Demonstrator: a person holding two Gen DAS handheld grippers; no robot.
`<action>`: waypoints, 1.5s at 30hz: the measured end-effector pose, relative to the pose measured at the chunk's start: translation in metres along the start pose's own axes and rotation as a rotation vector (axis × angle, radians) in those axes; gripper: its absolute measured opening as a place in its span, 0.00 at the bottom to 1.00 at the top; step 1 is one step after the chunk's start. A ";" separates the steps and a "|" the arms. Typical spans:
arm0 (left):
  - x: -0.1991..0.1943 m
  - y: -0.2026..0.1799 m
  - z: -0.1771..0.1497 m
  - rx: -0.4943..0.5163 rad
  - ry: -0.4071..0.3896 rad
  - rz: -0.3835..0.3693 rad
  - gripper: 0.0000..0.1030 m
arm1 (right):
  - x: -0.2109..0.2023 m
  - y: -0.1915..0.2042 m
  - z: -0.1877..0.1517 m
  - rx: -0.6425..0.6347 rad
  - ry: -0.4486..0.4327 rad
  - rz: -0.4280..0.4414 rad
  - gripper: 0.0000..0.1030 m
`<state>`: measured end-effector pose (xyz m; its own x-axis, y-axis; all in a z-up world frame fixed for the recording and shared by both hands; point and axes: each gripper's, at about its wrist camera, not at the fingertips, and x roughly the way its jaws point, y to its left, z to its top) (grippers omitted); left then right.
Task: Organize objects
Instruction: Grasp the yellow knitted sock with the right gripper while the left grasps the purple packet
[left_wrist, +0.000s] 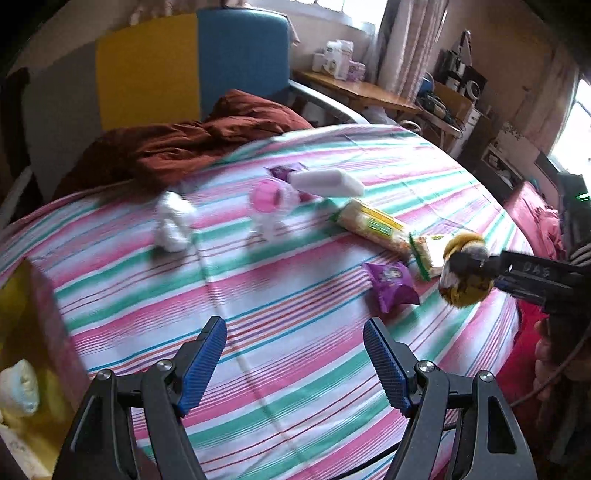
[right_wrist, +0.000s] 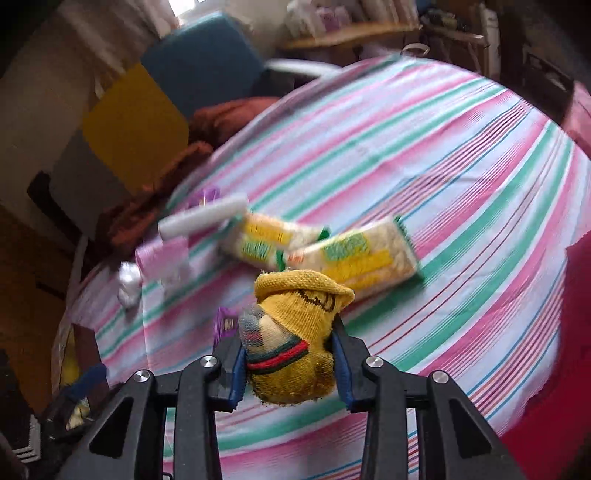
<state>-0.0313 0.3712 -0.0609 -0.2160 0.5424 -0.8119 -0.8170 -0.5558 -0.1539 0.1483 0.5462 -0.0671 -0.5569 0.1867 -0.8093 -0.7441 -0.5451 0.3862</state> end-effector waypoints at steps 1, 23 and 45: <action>0.005 -0.004 0.002 0.007 0.007 -0.010 0.74 | -0.004 -0.002 0.001 0.009 -0.023 -0.001 0.37; 0.082 -0.108 0.029 0.715 0.026 -0.075 0.66 | -0.004 -0.020 0.019 0.107 -0.076 0.089 0.37; 0.055 -0.049 -0.019 0.223 0.067 -0.061 0.32 | 0.015 0.008 0.012 -0.036 0.043 0.157 0.37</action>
<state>0.0069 0.4157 -0.1086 -0.1331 0.5239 -0.8413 -0.9267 -0.3667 -0.0818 0.1297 0.5538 -0.0706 -0.6484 0.0619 -0.7588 -0.6350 -0.5938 0.4942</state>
